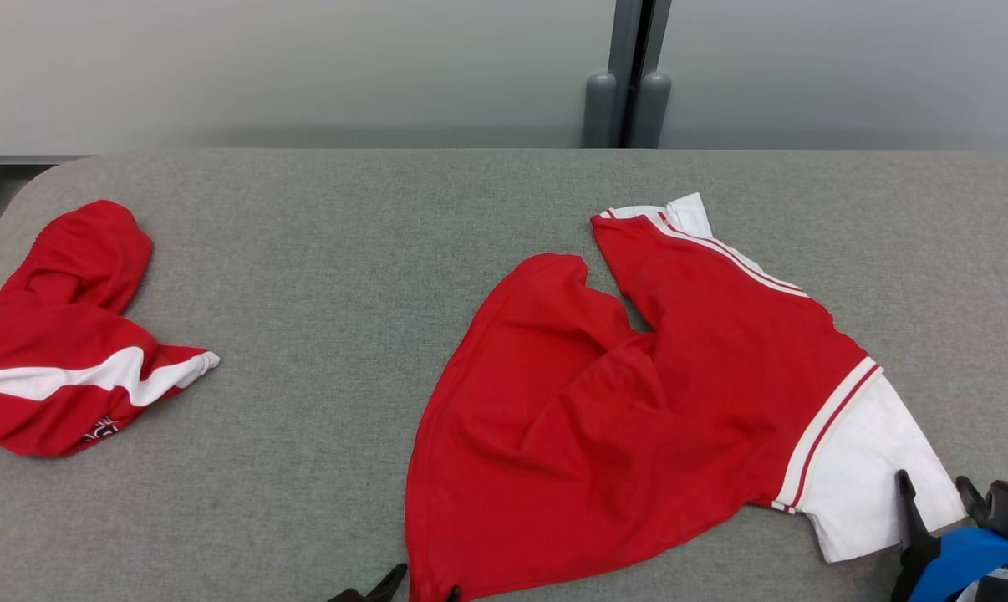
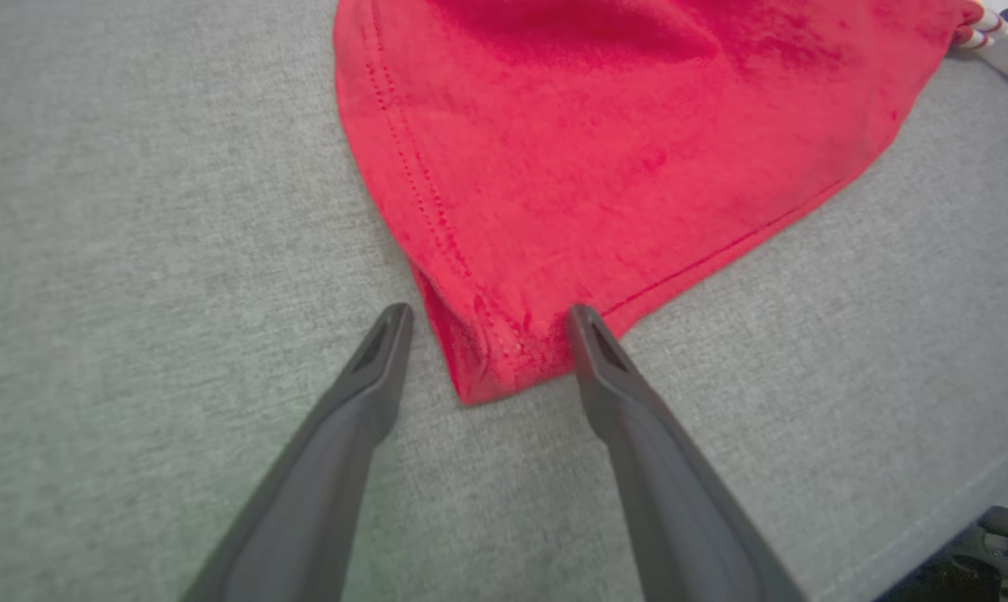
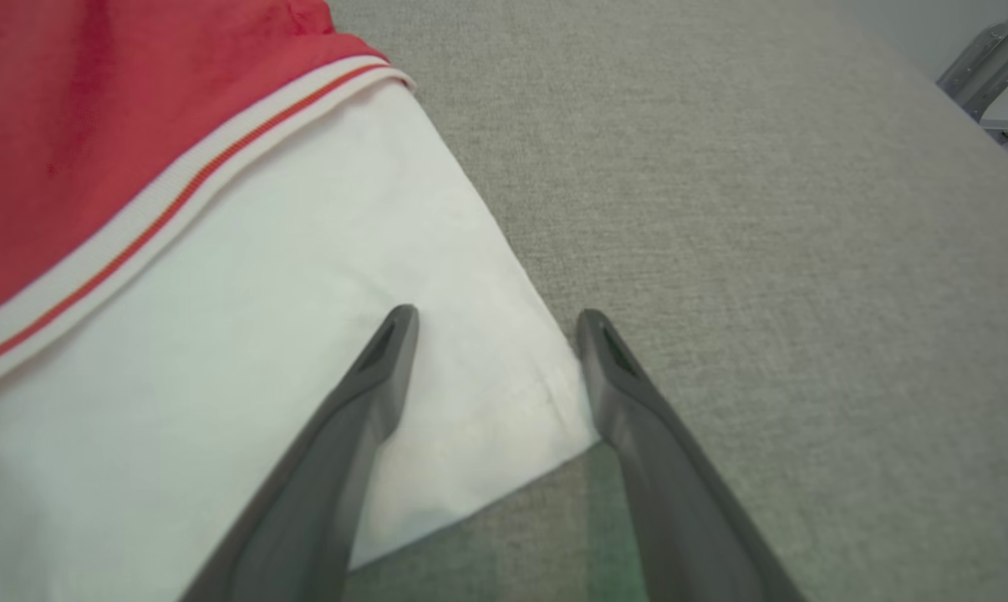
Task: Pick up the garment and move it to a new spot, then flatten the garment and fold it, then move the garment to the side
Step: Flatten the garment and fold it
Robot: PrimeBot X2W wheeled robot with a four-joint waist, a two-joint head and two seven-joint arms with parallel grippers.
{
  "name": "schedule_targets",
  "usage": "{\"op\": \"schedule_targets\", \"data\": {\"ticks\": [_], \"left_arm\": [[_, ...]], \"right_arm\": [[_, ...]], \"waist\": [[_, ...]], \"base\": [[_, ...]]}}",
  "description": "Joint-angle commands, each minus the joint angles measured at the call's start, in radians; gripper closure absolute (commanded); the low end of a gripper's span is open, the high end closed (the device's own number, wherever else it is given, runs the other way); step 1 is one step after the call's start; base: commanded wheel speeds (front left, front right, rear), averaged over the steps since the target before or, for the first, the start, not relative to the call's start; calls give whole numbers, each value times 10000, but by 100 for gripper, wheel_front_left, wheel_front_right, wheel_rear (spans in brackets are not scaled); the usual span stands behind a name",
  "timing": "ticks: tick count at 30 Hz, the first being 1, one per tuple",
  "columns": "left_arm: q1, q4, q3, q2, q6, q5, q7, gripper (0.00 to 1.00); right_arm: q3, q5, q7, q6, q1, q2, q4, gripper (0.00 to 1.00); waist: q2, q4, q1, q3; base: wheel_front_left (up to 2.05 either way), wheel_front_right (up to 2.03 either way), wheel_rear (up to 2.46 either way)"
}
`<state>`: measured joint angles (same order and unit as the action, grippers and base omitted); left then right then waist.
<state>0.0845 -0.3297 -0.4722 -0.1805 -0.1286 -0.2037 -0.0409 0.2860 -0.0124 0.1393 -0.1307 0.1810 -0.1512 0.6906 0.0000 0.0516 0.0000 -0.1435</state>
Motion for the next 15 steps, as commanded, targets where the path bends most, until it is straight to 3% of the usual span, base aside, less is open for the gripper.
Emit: {"op": "schedule_targets", "data": {"ticks": [1,8,9,10,11,12,13,14,15], "left_arm": [[-43,-141,-107,28,-15,-82,85,0],[-277,-397,-271,162,-17,-237,93,0],[-291,-429,-293,162,-17,-252,81,0],[-297,-465,-312,156,-17,-282,78,0],[-310,-504,-337,172,-18,-343,80,16],[-332,-534,-361,190,-18,-364,69,53],[-332,-534,-361,190,-18,-364,69,53],[-341,-562,-383,199,-18,-398,54,65],[-362,-573,-395,213,-19,-442,24,93]], "right_arm": [[33,57,65,-2,70,-33,320,0],[338,163,170,11,198,-119,1373,0],[293,119,154,11,222,-72,1522,5],[202,39,144,9,251,7,1641,55],[117,-95,190,8,281,91,1711,100],[53,-222,244,6,308,139,1751,100],[53,-222,244,6,308,139,1751,100],[-30,-324,297,0,310,142,1781,100],[-123,-427,415,0,313,128,1761,100]], "waist": [[0,13,0,7],[0,-6,0,49],[0,-14,0,53],[0,-26,0,62],[0,-40,0,72],[0,-49,0,85],[0,-49,0,85],[0,-58,0,99],[0,-69,0,108]], "base": [[0,0,0],[0,0,0],[0,0,0],[0,0,0],[0,0,0],[0,0,0],[0,0,0],[0,0,0],[0,0,0]]}}
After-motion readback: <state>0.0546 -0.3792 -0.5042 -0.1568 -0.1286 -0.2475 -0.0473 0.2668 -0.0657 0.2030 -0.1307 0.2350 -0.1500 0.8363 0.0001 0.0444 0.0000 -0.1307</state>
